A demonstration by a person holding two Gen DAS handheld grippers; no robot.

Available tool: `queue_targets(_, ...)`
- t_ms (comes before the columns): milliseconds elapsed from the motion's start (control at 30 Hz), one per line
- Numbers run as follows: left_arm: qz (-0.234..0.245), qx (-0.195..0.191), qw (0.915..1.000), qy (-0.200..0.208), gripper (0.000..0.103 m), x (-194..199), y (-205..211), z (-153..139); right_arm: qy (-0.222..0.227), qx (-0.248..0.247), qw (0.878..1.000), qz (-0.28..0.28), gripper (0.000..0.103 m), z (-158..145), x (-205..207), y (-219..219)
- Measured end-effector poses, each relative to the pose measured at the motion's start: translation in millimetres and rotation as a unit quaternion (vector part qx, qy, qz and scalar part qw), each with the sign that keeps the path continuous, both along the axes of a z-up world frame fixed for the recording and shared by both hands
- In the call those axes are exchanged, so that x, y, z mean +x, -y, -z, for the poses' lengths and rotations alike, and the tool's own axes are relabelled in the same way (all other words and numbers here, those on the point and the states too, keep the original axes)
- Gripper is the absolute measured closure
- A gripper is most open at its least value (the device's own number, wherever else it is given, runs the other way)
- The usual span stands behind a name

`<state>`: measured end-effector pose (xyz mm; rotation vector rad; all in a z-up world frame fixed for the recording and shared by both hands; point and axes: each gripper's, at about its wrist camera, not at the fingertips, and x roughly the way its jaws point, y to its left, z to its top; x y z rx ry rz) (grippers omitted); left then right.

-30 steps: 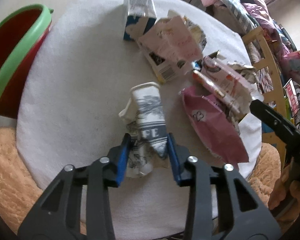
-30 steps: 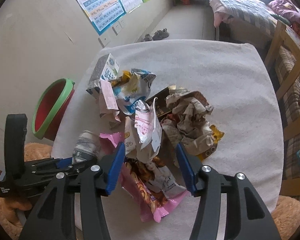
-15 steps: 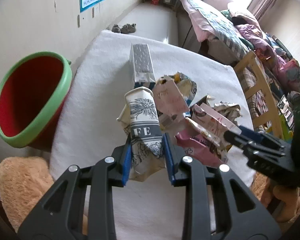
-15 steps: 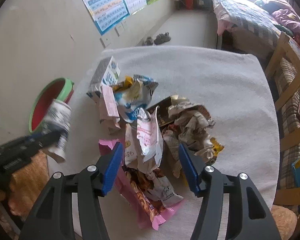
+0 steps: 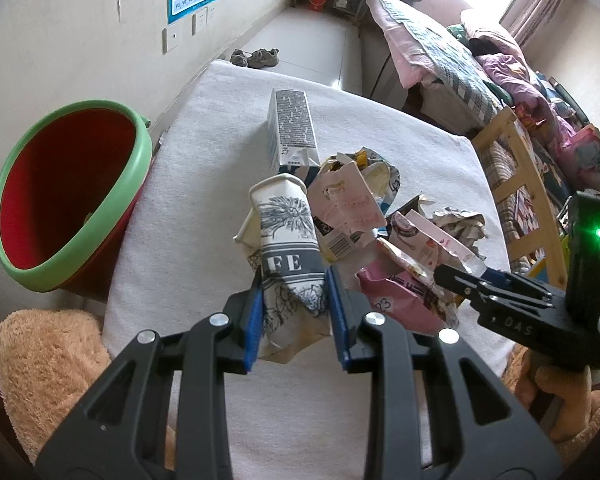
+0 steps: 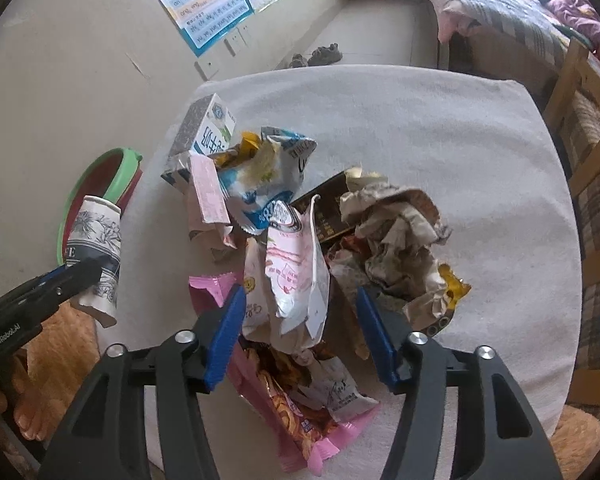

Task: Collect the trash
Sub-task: 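Grasp the pink-and-white wrapper with the right tool while the left tool holds the cup, then carry the cup and wrapper over the red bucket and lower them inside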

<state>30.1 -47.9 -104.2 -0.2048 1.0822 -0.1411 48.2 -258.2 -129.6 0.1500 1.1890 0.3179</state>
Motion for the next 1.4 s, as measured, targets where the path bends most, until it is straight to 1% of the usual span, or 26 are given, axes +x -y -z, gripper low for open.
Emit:
queue_targets(33,-0.001,0.0,1.0,0.001,0.075,-0.1,-0.4,-0.4,-0.001,0.003,1.0,-0.001,0.074,-0.3,0.3,0.3)
queue_targets(200,-0.002,0.005,1.0,0.007,0.075,-1.3,0.2,-3.3,0.011,0.018,1.0,-0.002,0.082,-8.9,-3.6,0.9)
queue_targets(233,-0.001,0.006,0.9999,0.008,0.075,-1.2,0.1,-3.8,0.015,0.022,1.0,-0.001,0.088,-11.2,-4.2,1.3)
queue_targets(267,-0.002,0.007,0.9999,0.009,0.075,-0.6,-0.1,-4.5,0.019,0.027,0.999,0.001,0.089,-14.4,-5.0,1.9)
queue_targets(533,-0.023,0.007,0.9993,0.027,0.075,2.0,-11.8,-11.9,0.06,0.043,0.997,0.016,0.089,-46.0,-7.8,5.0)
queue_targets(733,-0.045,0.003,0.9982,0.039,0.075,3.0,-27.9,-18.4,0.082,0.048,0.995,0.012,0.089,-65.1,-9.4,3.4)
queue_targets(967,-0.069,-0.001,0.9961,0.054,0.075,1.0,-44.2,-25.8,0.103,0.042,0.994,-0.009,0.089,-81.2,-10.5,-13.8)
queue_targets(1133,-0.09,0.004,0.9929,0.078,0.075,-1.9,-60.6,-37.6,0.114,0.037,0.992,-0.029,0.089,-91.5,-6.8,-28.4)
queue_targets(1267,-0.115,0.011,0.9891,0.092,0.075,-4.5,-82.6,-44.4,0.122,0.036,0.991,-0.051,0.089,-99.6,-0.5,-47.0)
queue_targets(1400,-0.144,0.013,0.9851,0.093,0.075,-7.1,-107.5,-43.6,0.128,0.034,0.988,-0.08,0.089,-105.0,5.6,-73.8)
